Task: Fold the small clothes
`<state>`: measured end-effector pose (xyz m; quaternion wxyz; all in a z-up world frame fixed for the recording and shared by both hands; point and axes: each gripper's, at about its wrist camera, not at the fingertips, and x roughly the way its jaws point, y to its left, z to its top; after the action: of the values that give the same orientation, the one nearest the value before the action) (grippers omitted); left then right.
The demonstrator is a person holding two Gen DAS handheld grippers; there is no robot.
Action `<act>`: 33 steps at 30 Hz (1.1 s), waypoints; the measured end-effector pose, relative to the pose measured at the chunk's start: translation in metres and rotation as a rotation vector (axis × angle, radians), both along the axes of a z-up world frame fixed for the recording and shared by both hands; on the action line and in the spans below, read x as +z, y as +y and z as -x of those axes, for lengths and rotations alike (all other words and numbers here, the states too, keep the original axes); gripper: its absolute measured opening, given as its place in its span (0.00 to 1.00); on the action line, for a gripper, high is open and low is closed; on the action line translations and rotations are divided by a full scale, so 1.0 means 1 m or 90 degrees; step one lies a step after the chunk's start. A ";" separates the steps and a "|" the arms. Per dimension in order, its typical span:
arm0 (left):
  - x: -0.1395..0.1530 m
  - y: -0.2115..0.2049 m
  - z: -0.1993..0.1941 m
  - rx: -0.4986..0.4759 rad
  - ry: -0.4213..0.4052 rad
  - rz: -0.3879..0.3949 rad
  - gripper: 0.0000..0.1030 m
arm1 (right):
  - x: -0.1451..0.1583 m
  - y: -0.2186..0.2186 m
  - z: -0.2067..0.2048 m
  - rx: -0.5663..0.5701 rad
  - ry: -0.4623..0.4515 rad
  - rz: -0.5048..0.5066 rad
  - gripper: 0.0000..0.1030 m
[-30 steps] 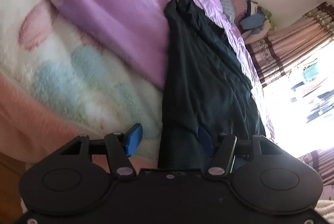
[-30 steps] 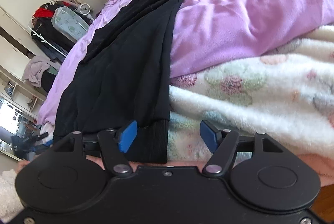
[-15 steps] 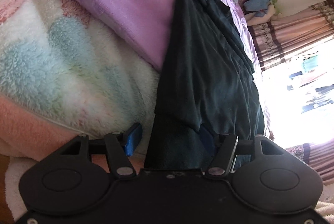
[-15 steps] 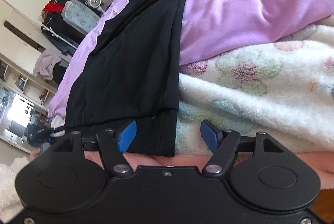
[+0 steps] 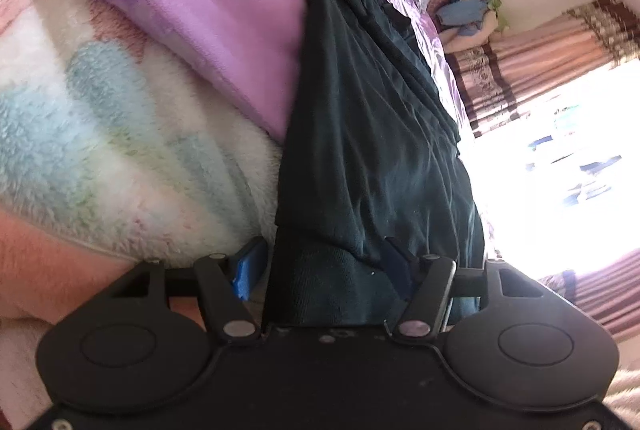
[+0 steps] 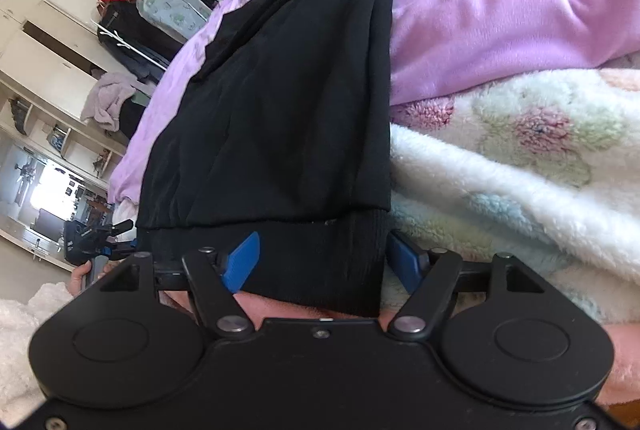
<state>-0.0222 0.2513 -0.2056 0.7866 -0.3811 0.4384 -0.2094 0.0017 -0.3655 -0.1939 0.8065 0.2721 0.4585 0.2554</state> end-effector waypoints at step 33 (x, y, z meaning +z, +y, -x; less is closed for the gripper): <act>0.023 -0.004 -0.007 0.065 -0.040 0.204 0.03 | 0.023 -0.024 0.004 -0.059 -0.045 -0.193 0.11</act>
<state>-0.0151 0.2476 -0.1826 0.7388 -0.5165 0.3547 -0.2482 -0.0023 -0.3893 -0.1710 0.7829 0.4024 0.3729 0.2934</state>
